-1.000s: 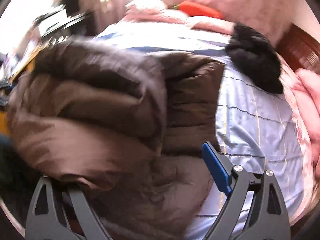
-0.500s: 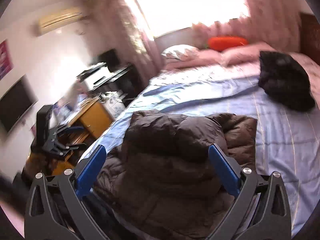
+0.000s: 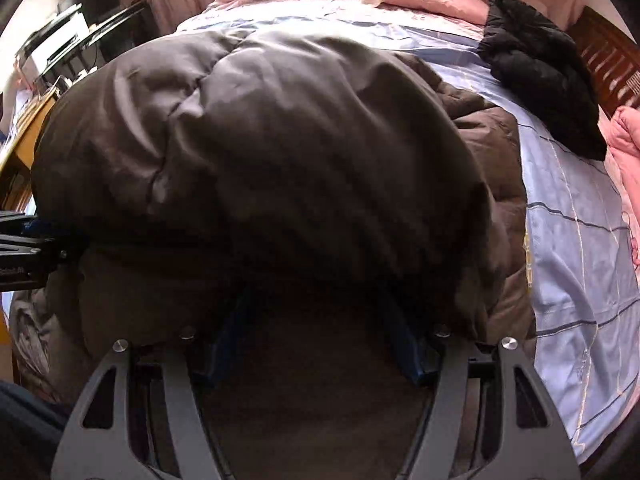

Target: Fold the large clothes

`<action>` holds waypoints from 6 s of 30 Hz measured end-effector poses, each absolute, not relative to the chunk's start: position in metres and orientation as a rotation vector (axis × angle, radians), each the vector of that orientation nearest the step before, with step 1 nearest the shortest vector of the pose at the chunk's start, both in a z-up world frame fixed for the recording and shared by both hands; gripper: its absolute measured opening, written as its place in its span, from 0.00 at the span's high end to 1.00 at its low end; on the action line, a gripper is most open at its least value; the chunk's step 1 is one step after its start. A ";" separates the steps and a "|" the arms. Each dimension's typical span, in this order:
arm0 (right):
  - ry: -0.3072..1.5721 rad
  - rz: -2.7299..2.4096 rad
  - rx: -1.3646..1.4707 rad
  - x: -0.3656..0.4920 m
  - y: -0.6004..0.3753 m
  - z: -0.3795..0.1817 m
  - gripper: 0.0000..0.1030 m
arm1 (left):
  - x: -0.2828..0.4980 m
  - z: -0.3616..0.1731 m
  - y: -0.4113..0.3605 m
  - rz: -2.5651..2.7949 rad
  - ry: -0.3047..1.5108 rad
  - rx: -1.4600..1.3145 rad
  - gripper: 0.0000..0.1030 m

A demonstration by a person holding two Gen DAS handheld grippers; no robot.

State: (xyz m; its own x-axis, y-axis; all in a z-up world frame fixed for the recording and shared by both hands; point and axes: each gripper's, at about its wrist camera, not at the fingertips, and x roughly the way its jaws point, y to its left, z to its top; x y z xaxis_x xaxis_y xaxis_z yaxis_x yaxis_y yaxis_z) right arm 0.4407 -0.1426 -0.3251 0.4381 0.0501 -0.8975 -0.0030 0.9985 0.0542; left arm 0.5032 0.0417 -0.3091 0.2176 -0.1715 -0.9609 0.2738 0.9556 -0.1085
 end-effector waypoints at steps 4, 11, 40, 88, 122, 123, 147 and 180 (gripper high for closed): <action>1.056 0.068 0.114 0.391 -0.151 -0.264 0.30 | 0.463 -0.239 0.062 -0.236 1.103 0.040 0.13; 0.886 -0.115 0.155 0.313 -0.144 -0.153 0.01 | 0.363 -0.141 0.054 -0.167 0.795 0.030 0.02; 1.666 0.219 0.788 0.648 -0.248 -0.356 0.43 | 0.727 -0.332 0.043 -0.345 1.542 -0.173 0.47; 0.840 -0.237 0.461 0.309 -0.272 -0.208 0.35 | 0.407 -0.129 0.090 -0.445 0.751 -0.032 0.75; 0.829 -0.230 0.049 0.330 -0.131 -0.149 0.01 | 0.360 -0.112 0.036 -0.145 0.705 0.096 0.02; 0.821 -0.237 0.044 0.325 -0.126 -0.137 0.01 | 0.352 -0.103 0.032 -0.144 0.684 0.107 0.02; 0.800 -0.206 0.026 0.281 -0.098 -0.086 0.01 | 0.288 -0.047 0.029 -0.189 0.584 0.079 0.02; 0.790 -0.200 0.017 0.274 -0.094 -0.082 0.01 | 0.276 -0.038 0.034 -0.167 0.575 0.080 0.02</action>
State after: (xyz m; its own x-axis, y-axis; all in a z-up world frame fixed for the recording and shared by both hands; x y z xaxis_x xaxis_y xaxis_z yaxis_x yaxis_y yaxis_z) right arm 0.2741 -0.0937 -0.0821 0.6859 -0.1720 -0.7071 0.1843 0.9810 -0.0598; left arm 0.2756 0.0344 -0.0382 0.8260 -0.1348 -0.5473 0.1794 0.9834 0.0285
